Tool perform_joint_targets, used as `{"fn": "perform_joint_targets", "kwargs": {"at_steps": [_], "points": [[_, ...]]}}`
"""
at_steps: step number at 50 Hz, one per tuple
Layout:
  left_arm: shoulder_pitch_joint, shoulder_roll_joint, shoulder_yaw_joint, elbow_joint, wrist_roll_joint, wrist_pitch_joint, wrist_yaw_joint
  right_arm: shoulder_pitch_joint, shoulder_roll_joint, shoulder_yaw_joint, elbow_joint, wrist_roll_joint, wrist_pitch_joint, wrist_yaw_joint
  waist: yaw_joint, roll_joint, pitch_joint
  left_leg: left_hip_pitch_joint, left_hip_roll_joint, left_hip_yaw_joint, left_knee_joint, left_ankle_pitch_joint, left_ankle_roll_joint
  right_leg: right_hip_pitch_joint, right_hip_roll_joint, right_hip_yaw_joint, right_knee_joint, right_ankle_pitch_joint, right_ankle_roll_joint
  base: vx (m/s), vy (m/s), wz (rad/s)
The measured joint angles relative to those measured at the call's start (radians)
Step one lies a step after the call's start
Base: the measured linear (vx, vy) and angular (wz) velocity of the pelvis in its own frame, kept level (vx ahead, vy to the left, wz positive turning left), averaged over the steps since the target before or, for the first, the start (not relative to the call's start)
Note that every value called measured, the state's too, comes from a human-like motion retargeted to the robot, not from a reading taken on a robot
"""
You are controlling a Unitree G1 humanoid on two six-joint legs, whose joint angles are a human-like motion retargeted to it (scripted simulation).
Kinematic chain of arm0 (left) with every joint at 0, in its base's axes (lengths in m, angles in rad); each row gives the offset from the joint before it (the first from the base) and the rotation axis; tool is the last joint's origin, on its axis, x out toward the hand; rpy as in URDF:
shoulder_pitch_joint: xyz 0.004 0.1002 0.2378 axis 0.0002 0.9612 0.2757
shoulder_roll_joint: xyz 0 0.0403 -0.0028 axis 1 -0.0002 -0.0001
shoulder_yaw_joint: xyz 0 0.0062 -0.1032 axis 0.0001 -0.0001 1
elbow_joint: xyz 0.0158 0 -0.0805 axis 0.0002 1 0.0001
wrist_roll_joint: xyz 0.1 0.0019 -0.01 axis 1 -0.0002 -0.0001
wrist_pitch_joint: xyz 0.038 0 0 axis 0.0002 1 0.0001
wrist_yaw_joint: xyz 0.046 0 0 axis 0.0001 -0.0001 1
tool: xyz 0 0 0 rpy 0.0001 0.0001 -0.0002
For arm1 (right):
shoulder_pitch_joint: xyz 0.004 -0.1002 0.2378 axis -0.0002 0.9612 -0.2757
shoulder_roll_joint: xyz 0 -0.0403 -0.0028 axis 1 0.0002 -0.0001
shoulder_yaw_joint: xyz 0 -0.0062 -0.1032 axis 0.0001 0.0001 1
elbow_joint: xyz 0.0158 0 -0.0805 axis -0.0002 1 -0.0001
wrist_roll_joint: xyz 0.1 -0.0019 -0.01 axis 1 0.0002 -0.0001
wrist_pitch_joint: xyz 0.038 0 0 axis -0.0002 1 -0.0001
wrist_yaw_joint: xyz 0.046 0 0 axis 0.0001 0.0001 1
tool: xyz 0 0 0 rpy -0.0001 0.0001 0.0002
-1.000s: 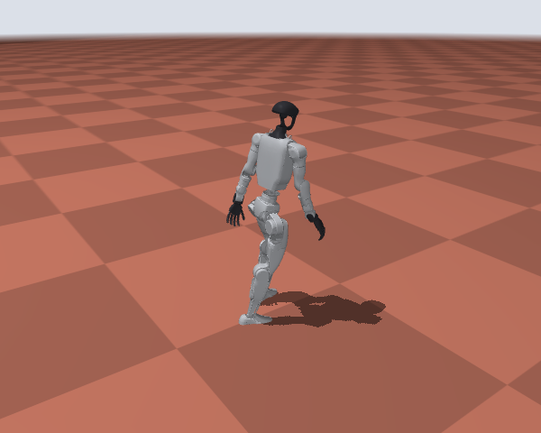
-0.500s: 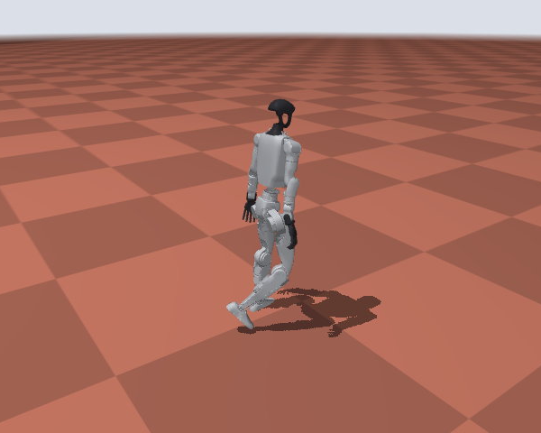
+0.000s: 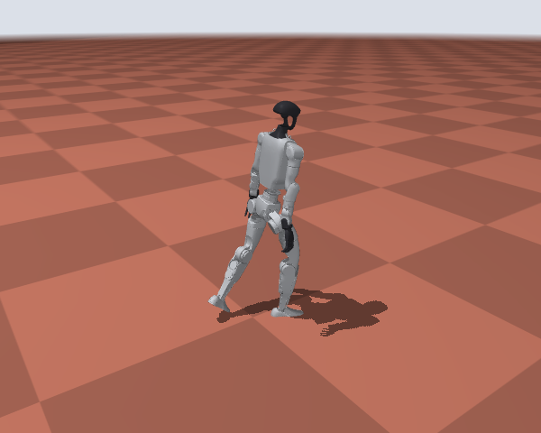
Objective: Walk run
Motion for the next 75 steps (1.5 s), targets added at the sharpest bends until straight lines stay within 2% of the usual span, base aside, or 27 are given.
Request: {"fn": "perform_joint_targets", "kwargs": {"at_steps": [2, 5, 8, 10, 13, 17, 20, 23, 25, 29, 30, 32, 35, 37, 40, 42, 45, 48, 52, 55, 59, 62, 65, 68, 70, 72, 75], "points": [[0.016, 0.006, -0.023, 0.036, 0.027, 0.027, -0.02, -0.008, -0.005, 0.025, -0.011, 0.01, -0.01, -0.003, 0.022, -0.051, 0.011, -0.074, -0.004, 0.047, 0.201, 0.075, 0.038, 0.064, -0.053, 0.004, -0.028, -0.021, 0.013, 0.8, -0.08, 0.31], [0.041, 0.021, -0.056, 0.037, 0.073, 0.024, -0.066, -0.048, -0.016, 0.055, -0.023, -0.022, -0.004, -0.005, 0.041, -0.11, 0.035, -0.191, 0.08, 0.151, 0.469, -0.012, 0.08, 0.139, -0.115, -0.024, -0.038, -0.067, 0.03, 0.54, -0.1, 0.64], [0.08, 0.02, -0.054, 0.035, 0.1, -0.007, -0.023, -0.099, -0.029, 0.099, -0.022, -0.056, 0.012, -0.028, 0.073, -0.099, 0.042, -0.329, 0.149, 0.166, 0.57, -0.076, 0.062, 0.231, -0.071, -0.062, -0.115, -0.075, 0.034, 0.59, -0.06, 0.13], [0.104, 0.008, -0.037, 0.041, 0.105, -0.002, 0.019, -0.128, -0.036, 0.121, -0.026, -0.071, 0.011, -0.038, 0.104, -0.083, 0.037, -0.413, 0.176, 0.179, 0.549, -0.118, 0.037, 0.279, -0.028, -0.073, -0.166, -0.079, 0.038, 0.56, -0.02, -0.2], [0.131, -0.01, -0.009, 0.055, 0.096, 0.011, 0.022, -0.165, -0.043, 0.135, -0.046, -0.093, -0.002, -0.027, 0.149, -0.057, 0.036, -0.508, 0.197, 0.21, 0.4, -0.165, 0.049, 0.354, 0.034, -0.087, -0.229, -0.094, 0.042, 0.58, 0.04, -0.19], [0.144, -0.039, 0.019, 0.076, 0.08, 0.041, -0.015, -0.204, -0.044, 0.136, -0.09, -0.107, -0.013, -0.032, 0.211, -0.009, 0.05, -0.603, 0.156, 0.104, 0.072, -0.179, 0.057, 0.459, 0.119, -0.084, -0.293, -0.123, 0.059, 0.51, 0.06, -0.36], [0.146, -0.053, 0.027, 0.085, 0.088, 0.065, -0.047, -0.216, -0.042, 0.145, -0.116, -0.1, -0.031, -0.045, 0.249, -0.002, 0.059, -0.661, 0.105, -0.026, -0.143, -0.148, 0.048, 0.529, 0.141, -0.068, -0.317, -0.153, 0.08, 0.69, 0.1, -0.39], [0.138, -0.049, 0.025, 0.084, 0.106, 0.074, -0.08, -0.211, -0.03, 0.158, -0.13, -0.088, -0.066, -0.084, 0.24, -0.01, 0.053, -0.694, 0.084, -0.036, -0.195, -0.154, 0.053, 0.572, 0.14, -0.076, -0.307, -0.185, 0.114, 0.67, 0.1, 0.0], [0.129, -0.041, 0.018, 0.075, 0.117, 0.08, -0.087, -0.196, -0.021, 0.168, -0.135, -0.074, -0.084, -0.117, 0.237, -0.01, 0.047, -0.709, 0.074, -0.054, -0.137, -0.109, 0.101, 0.597, 0.144, -0.078, -0.294, -0.198, 0.143, 0.64, 0.08, -0.04], [0.121, -0.027, -0.007, 0.042, 0.129, 0.069, -0.066, -0.122, -0.023, 0.168, -0.136, -0.083, -0.11, -0.124, 0.288, -0.036, 0.033, -0.69, 0.118, -0.001, -0.027, -0.077, 0.107, 0.625, 0.112, -0.016, -0.231, -0.132, 0.229, 0.89, 0.17, -0.58], [0.124, -0.024, -0.014, 0.028, 0.127, 0.055, -0.064, -0.101, -0.02, 0.163, -0.135, -0.1, -0.11, -0.124, 0.297, -0.045, 0.032, -0.687, 0.126, 0.012, 0.008, -0.098, 0.119, 0.625, 0.097, 0.007, -0.201, -0.096, 0.252, 0.86, 0.16, -0.67], [0.134, -0.018, -0.026, 0.01, 0.114, 0.019, -0.052, -0.059, -0.016, 0.153, -0.118, -0.13, -0.098, -0.135, 0.287, -0.029, 0.018, -0.656, 0.116, -0.062, 0.017, -0.145, 0.132, 0.609, 0.096, 0.04, -0.111, 0.039, 0.267, 0.72, 0.15, -0.43], [0.144, -0.019, -0.031, 0.001, 0.102, 0.008, -0.03, -0.002, -0.024, 0.15, -0.082, -0.14, -0.078, -0.14, 0.251, 0.041, -0.014, -0.537, 0.184, -0.004, -0.038, -0.194, 0.139, 0.535, 0.126, 0.071, 0.115, 0.28, 0.235, 0.76, 0.24, -0.36], [0.13, -0.011, -0.021, -0.001, 0.089, 0.016, -0.047, 0.009, -0.027, 0.154, -0.063, -0.135, -0.065, -0.132, 0.215, 0.068, -0.013, -0.474, 0.209, 0.003, -0.067, -0.22, 0.115, 0.438, 0.112, 0.062, 0.318, 0.346, 0.193, 0.79, 0.2, -0.6], [0.083, 0.031, -0.038, 0.01, 0.047, 0.024, -0.053, 0.01, -0.018, 0.141, -0.041, -0.109, -0.053, -0.116, 0.17, 0.064, -0.003, -0.397, 0.196, 0.037, -0.133, -0.236, 0.097, 0.255, 0.072, 0.091, 0.543, 0.247, 0.199, 0.62, 0.1, -0.39], [0.042, 0.067, -0.069, 0.021, 0.019, 0.04, -0.03, 0.018, -0.008, 0.122, -0.035, -0.081, -0.056, -0.1, 0.128, 0.058, 0.006, -0.348, 0.164, 0.023, -0.189, -0.233, 0.094, 0.151, 0.069, 0.09, 0.582, 0.194, 0.206, 0.45, 0.07, 0.45], [-0.025, 0.097, -0.098, 0.025, -0.014, 0.055, 0.006, 0.039, 0.001, 0.092, -0.041, -0.067, -0.058, -0.086, 0.062, 0.057, 0.007, -0.306, 0.13, -0.016, -0.232, -0.244, 0.076, 0.036, 0.051, 0.028, 0.502, 0.105, 0.171, 0.49, 0.1, 0.72], [-0.079, 0.107, -0.092, -0.004, -0.038, 0.031, -0.005, 0.058, 0.003, 0.09, -0.046, -0.08, -0.054, -0.091, 0.002, 0.049, 0.014, -0.259, 0.094, -0.038, -0.257, -0.27, 0.06, -0.02, 0.052, -0.054, 0.259, 0.049, 0.119, 0.5, 0.04, 0.58], [-0.131, 0.102, -0.064, -0.098, -0.095, -0.011, -0.057, 0.061, 0.008, 0.084, -0.021, -0.097, -0.05, -0.084, -0.035, 0.008, 0.036, -0.161, 0.022, -0.049, -0.298, -0.31, 0.067, -0.067, 0.111, -0.041, -0.089, 0.03, 0.092, 0.57, 0.01, 0.37], [-0.138, 0.066, -0.062, -0.18, -0.194, -0.046, -0.085, 0.056, 0.008, 0.059, 0.014, -0.11, -0.044, -0.071, -0.02, 0.012, 0.033, -0.095, 0.01, -0.048, -0.31, -0.352, 0.083, -0.106, 0.157, -0.009, -0.206, -0.025, 0.074, 0.75, 0.03, 0.06], [-0.112, 0.003, -0.025, -0.246, -0.32, -0.099, -0.105, 0.02, -0.009, 0.058, 0.042, -0.128, -0.028, -0.022, -0.031, 0.03, 0.022, -0.05, 0.004, -0.043, -0.274, -0.402, 0.076, -0.096, 0.144, -0.07, -0.138, -0.028, -0.01, 0.72, 0.04, 0.07], [-0.075, -0.021, -0.01, -0.227, -0.317, -0.105, -0.124, 0.017, -0.017, 0.055, 0.038, -0.134, -0.032, -0.016, -0.062, 0.042, 0.006, -0.02, -0.007, -0.069, -0.222, -0.372, 0.049, -0.057, 0.097, -0.125, -0.085, 0.046, -0.017, 0.9, 0.04, 0.52], [-0.031, -0.025, -0.016, -0.178, -0.213, -0.086, -0.133, 0.017, -0.021, 0.052, 0.039, -0.113, -0.03, -0.021, -0.053, 0.057, 0.005, -0.006, 0.001, -0.096, -0.119, -0.207, -0.016, -0.025, 0.089, -0.067, -0.011, 0.019, -0.038, 0.87, 0.03, 0.39], [0.025, -0.004, -0.015, -0.103, -0.091, -0.081, -0.098, 0.001, -0.023, 0.078, 0.053, -0.102, -0.023, -0.02, -0.03, -0.004, -0.007, -0.039, 0.002, 0.017, 0.073, 0.054, -0.046, 0.103, 0.029, -0.097, -0.073, -0.019, -0.026, 0.87, -0.04, 0.1], [0.052, 0.017, -0.03, -0.057, -0.016, -0.067, -0.073, -0.015, -0.021, 0.086, 0.057, -0.103, -0.024, -0.017, -0.013, -0.045, -0.015, -0.089, 0.003, 0.059, 0.224, 0.129, -0.074, 0.167, -0.011, -0.106, -0.101, -0.04, 0.002, 0.98, -0.1, 0.28], [0.071, 0.026, -0.029, -0.032, 0.035, -0.038, -0.046, -0.042, -0.027, 0.094, 0.047, -0.113, -0.028, -0.011, 0.02, -0.087, -0.012, -0.139, 0.038, 0.128, 0.332, 0.03, -0.05, 0.212, -0.042, -0.1, -0.118, -0.054, 0.026, 0.67, -0.05, 0.14], [0.096, 0.017, 0.007, 0.0, 0.048, -0.015, 0.0, -0.097, -0.038, 0.118, 0.02, -0.135, -0.021, -0.015, 0.073, -0.112, 0.011, -0.222, 0.098, 0.2, 0.362, -0.063, -0.01, 0.288, -0.029, -0.1, -0.176, -0.058, 0.044, 0.45, -0.02, -0.27]]}}
